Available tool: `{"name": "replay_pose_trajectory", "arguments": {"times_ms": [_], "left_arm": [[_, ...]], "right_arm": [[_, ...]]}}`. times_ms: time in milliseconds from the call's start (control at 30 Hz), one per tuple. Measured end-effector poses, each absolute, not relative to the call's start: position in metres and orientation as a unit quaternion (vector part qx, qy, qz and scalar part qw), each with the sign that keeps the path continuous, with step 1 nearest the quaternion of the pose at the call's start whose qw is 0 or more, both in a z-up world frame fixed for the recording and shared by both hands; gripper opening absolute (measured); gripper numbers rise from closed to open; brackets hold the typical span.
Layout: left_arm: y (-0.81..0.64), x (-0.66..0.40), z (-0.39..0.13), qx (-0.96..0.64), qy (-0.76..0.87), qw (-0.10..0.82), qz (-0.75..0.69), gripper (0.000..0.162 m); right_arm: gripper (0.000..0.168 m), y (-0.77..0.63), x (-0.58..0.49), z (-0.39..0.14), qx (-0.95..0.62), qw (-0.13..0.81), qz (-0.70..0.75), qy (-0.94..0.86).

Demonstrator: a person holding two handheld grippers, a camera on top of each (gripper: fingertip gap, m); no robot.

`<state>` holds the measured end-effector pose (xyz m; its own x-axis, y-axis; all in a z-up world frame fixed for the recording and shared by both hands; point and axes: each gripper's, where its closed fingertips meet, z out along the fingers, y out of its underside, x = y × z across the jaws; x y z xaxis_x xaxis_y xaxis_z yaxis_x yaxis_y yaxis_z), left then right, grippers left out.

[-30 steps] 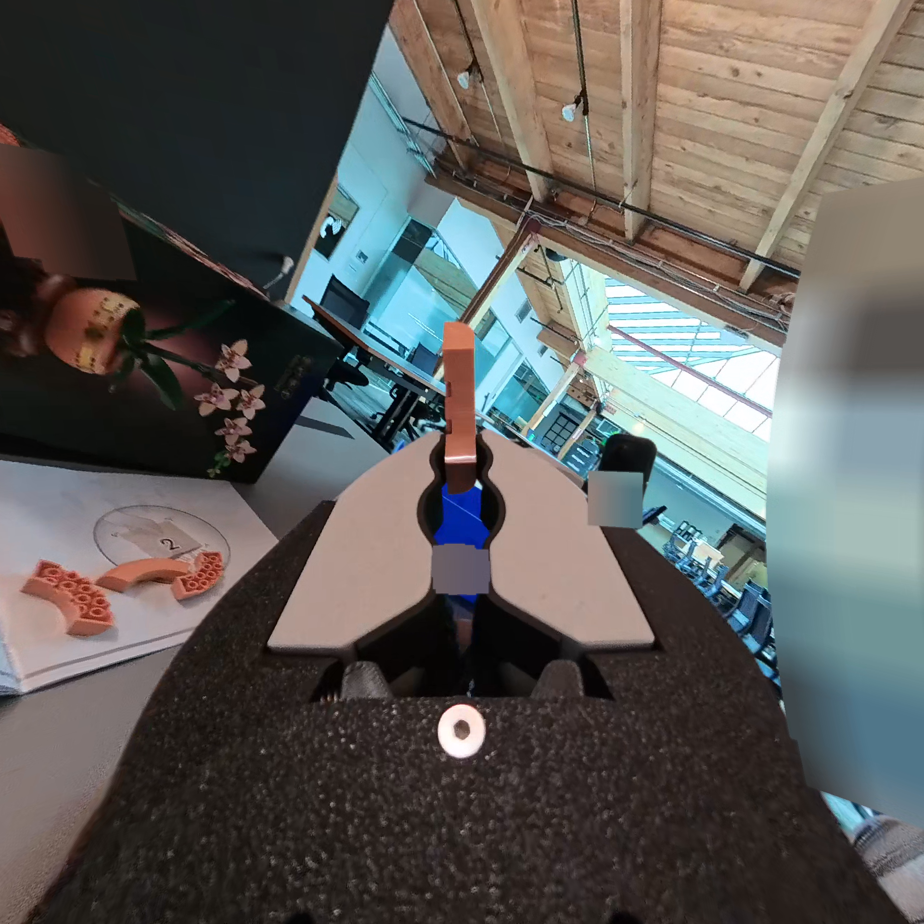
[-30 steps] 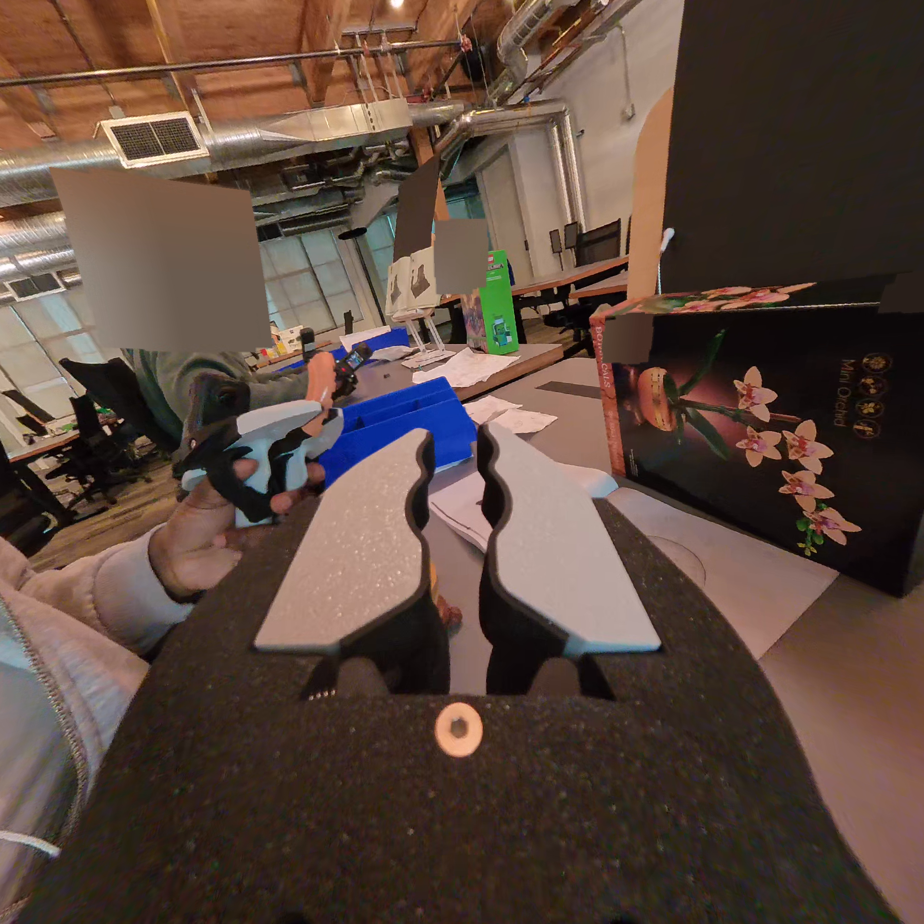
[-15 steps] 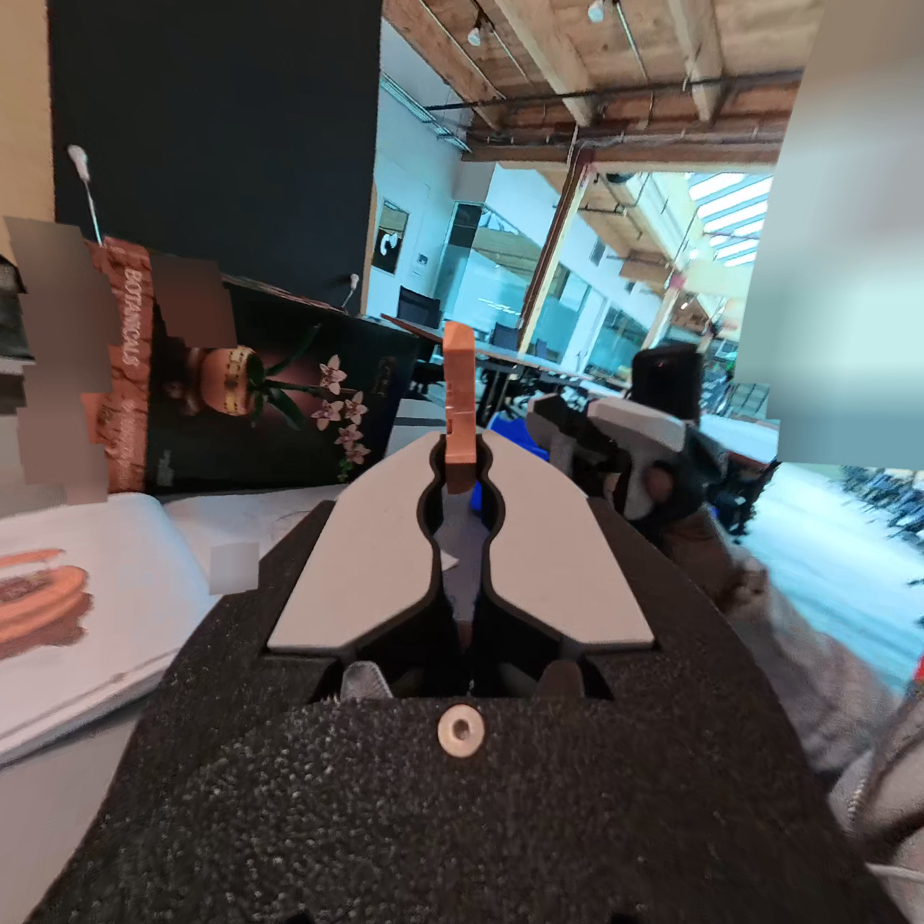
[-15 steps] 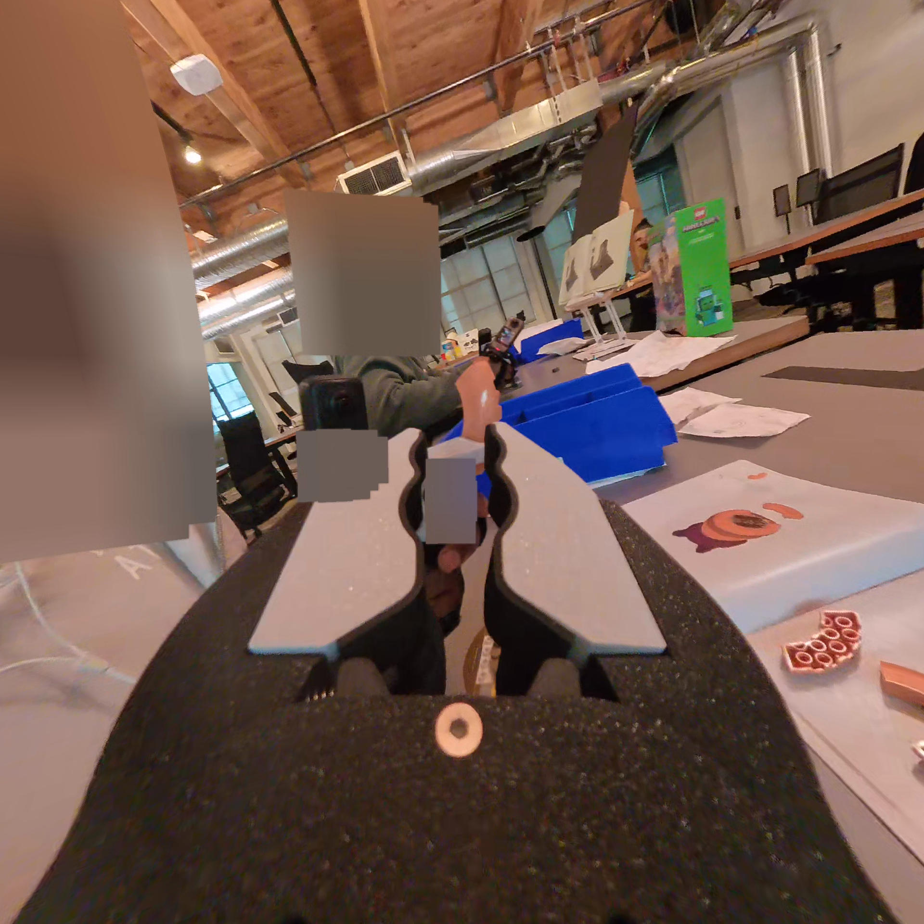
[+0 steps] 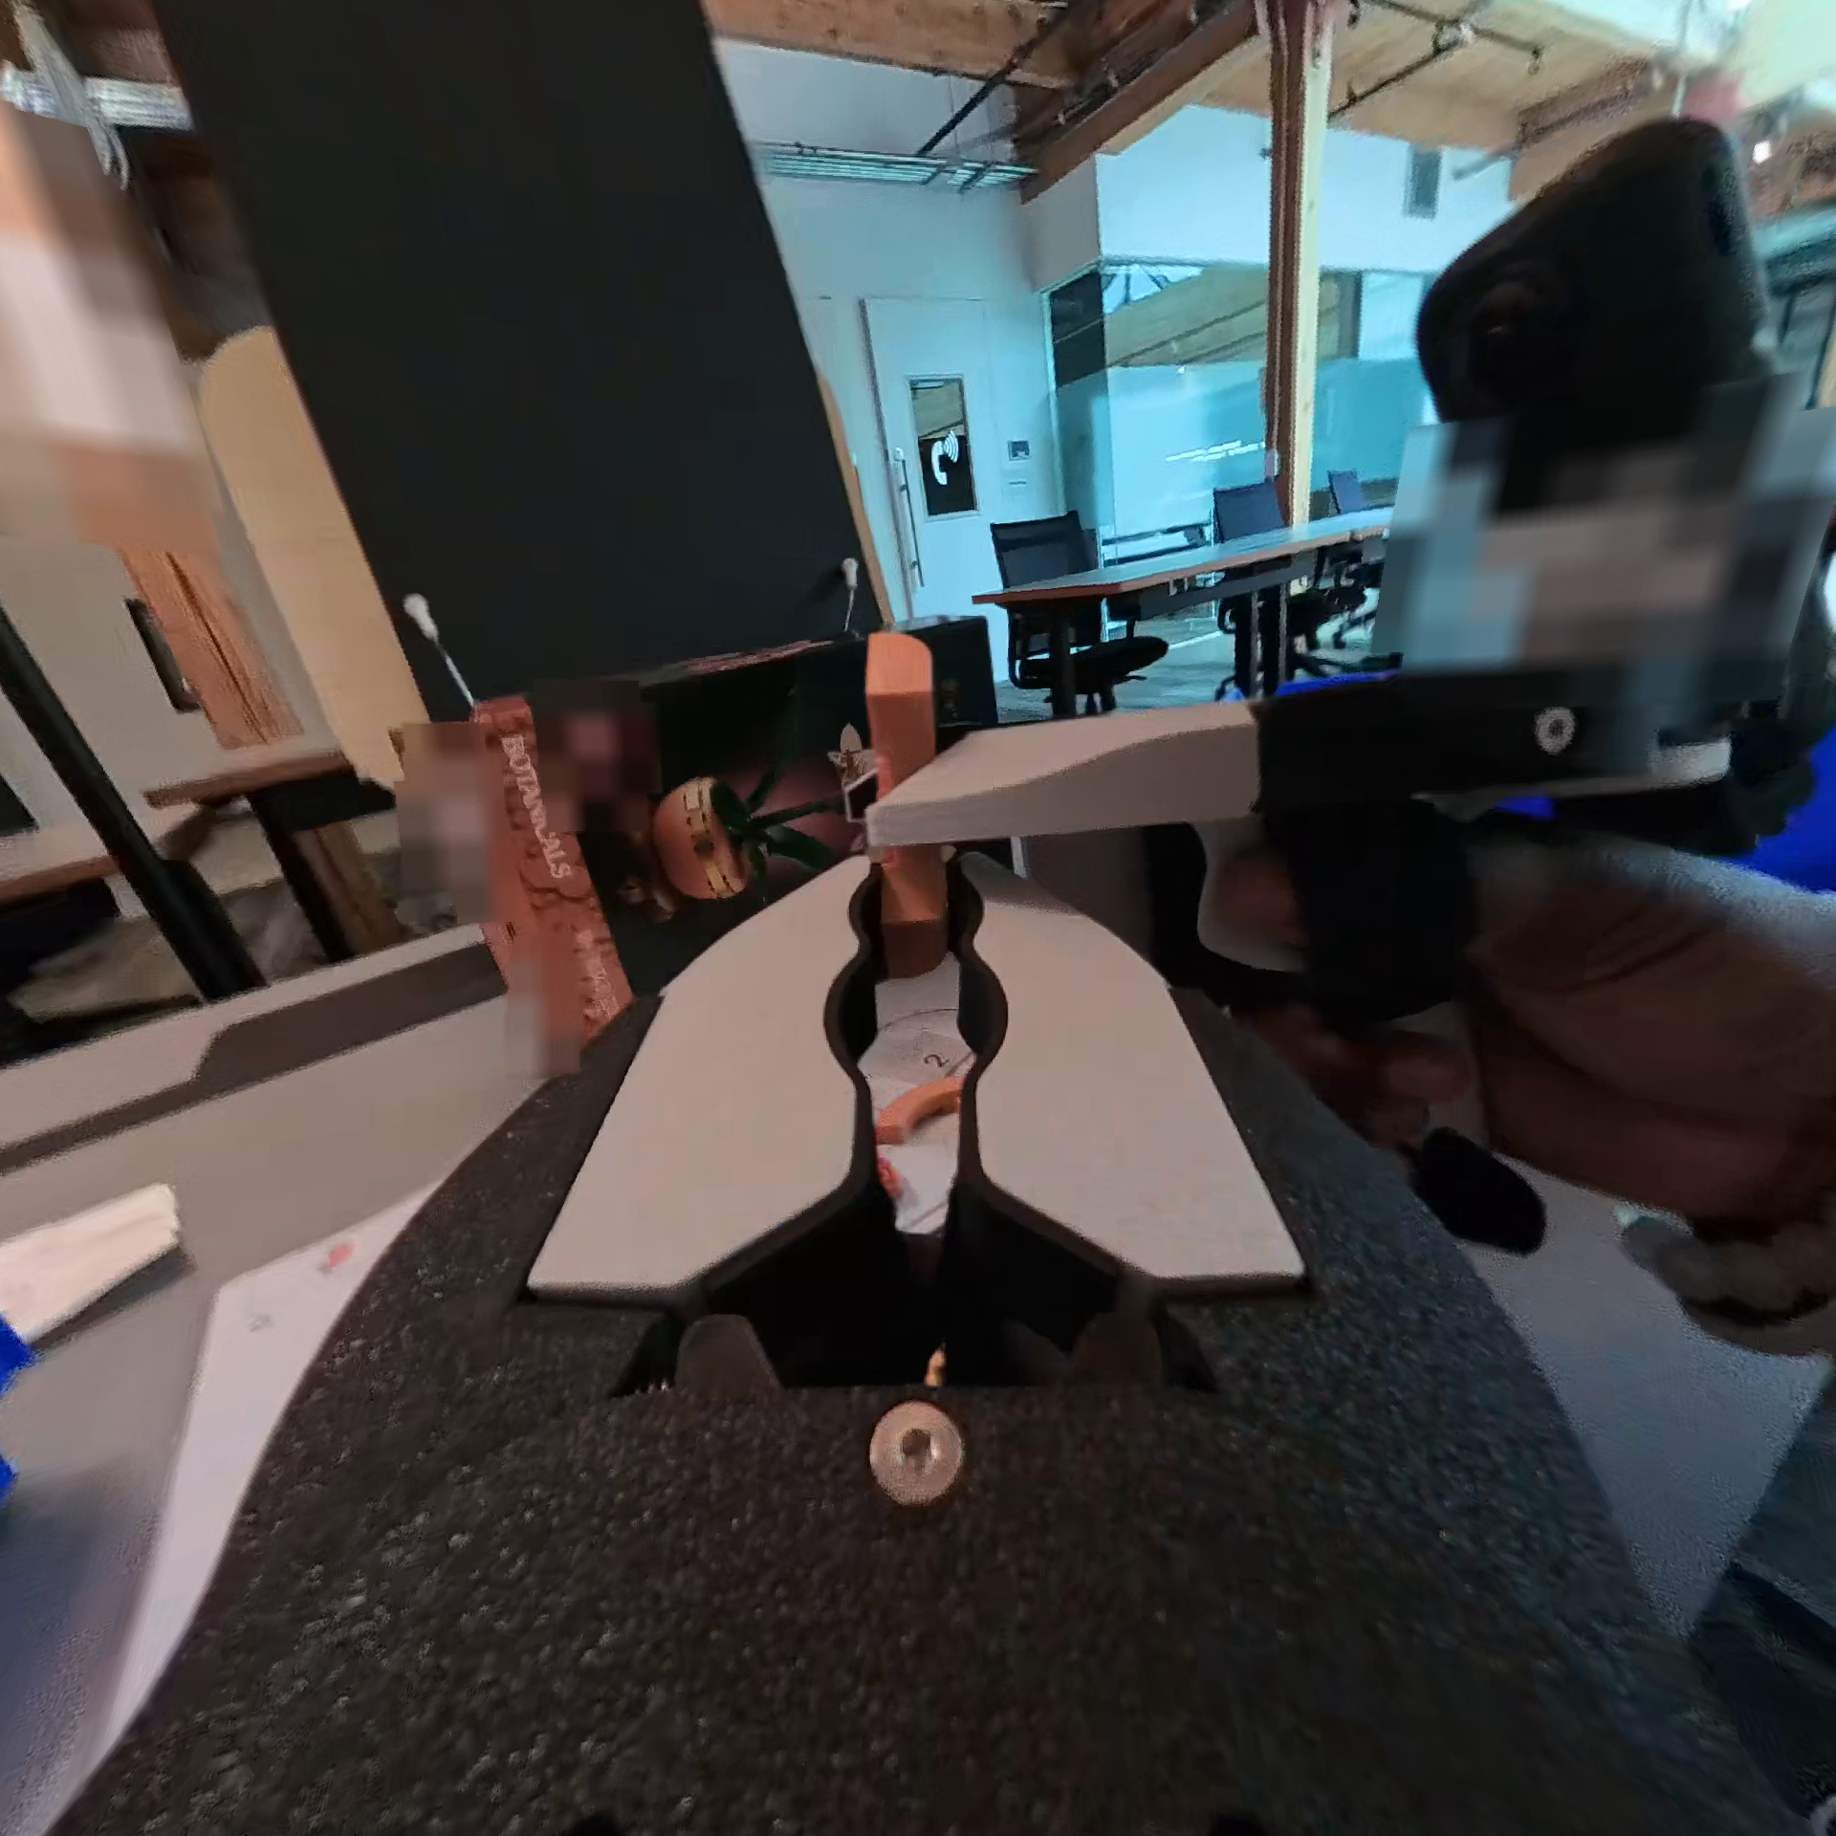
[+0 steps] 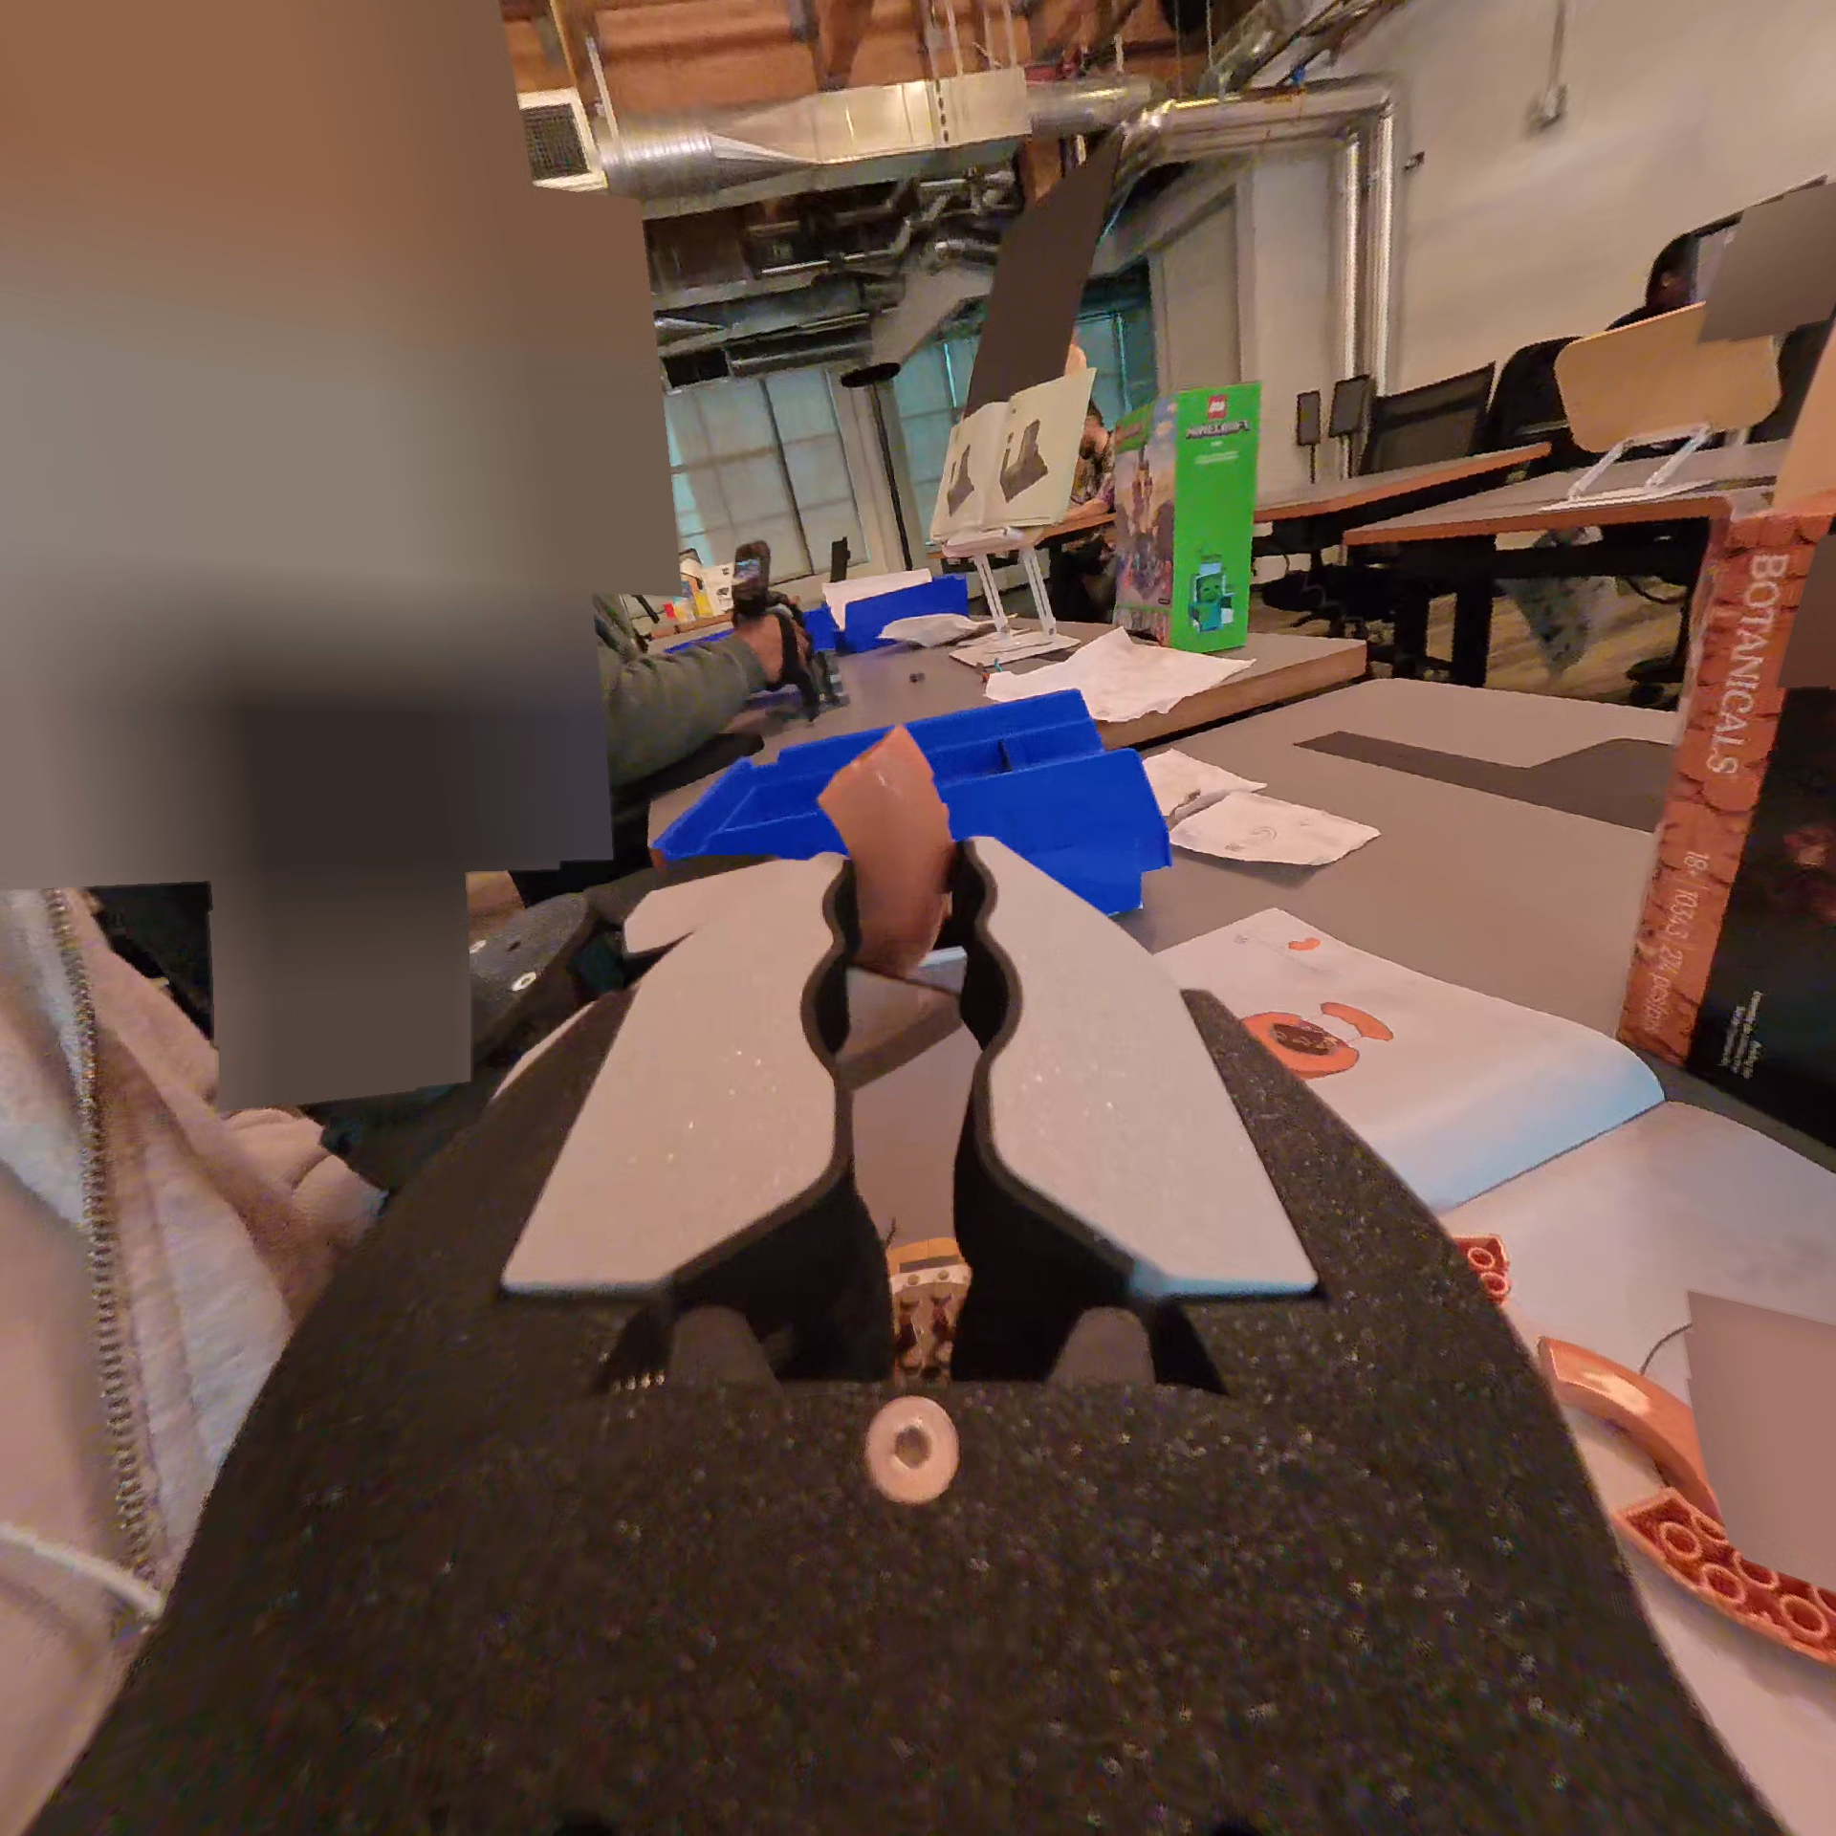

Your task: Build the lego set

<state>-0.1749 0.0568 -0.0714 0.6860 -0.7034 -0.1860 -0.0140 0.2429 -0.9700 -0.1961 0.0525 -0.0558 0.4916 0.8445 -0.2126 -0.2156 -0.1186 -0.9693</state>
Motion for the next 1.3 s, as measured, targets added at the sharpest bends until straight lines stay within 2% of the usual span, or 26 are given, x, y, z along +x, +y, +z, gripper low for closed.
{"name": "replay_pose_trajectory", "arguments": {"times_ms": [133, 300, 467, 533, 667, 933, 1033, 1167, 1300], "left_arm": [[0.047, -0.174, -0.071, -0.538, 0.366, 0.728, -0.215, 0.035], [0.035, -0.182, -0.090, -0.558, 0.405, 0.659, -0.301, 0.048], [0.029, -0.189, -0.118, -0.598, 0.474, 0.568, -0.308, 0.093], [0.027, -0.190, -0.128, -0.602, 0.489, 0.554, -0.304, 0.102], [0.018, -0.181, -0.148, -0.605, 0.508, 0.521, -0.323, 0.103], [0.023, -0.181, -0.165, -0.619, 0.500, 0.528, -0.299, 0.098], [0.025, -0.184, -0.171, -0.630, 0.487, 0.515, -0.318, 0.091], [0.023, -0.186, -0.169, -0.629, 0.478, 0.502, -0.353, 0.082], [0.017, -0.187, -0.170, -0.626, 0.484, 0.474, -0.386, 0.085]], "right_arm": [[0.017, 0.046, -0.172, -0.038, -0.577, 0.600, 0.485, -0.269], [0.017, 0.047, -0.150, -0.040, -0.607, 0.535, 0.535, -0.244], [0.017, 0.039, -0.150, -0.046, -0.628, 0.477, 0.554, -0.267], [0.017, 0.027, -0.152, -0.033, -0.588, 0.459, 0.606, -0.278], [0.017, 0.025, -0.153, -0.022, -0.556, 0.432, 0.665, -0.247], [0.017, 0.037, -0.158, -0.044, -0.638, 0.392, 0.610, -0.259], [0.017, 0.047, -0.156, -0.080, -0.749, 0.342, 0.495, -0.280], [0.018, 0.048, -0.147, -0.128, -0.863, 0.226, 0.318, -0.322], [0.018, 0.047, -0.143, -0.158, -0.901, 0.118, 0.186, -0.374]]}}
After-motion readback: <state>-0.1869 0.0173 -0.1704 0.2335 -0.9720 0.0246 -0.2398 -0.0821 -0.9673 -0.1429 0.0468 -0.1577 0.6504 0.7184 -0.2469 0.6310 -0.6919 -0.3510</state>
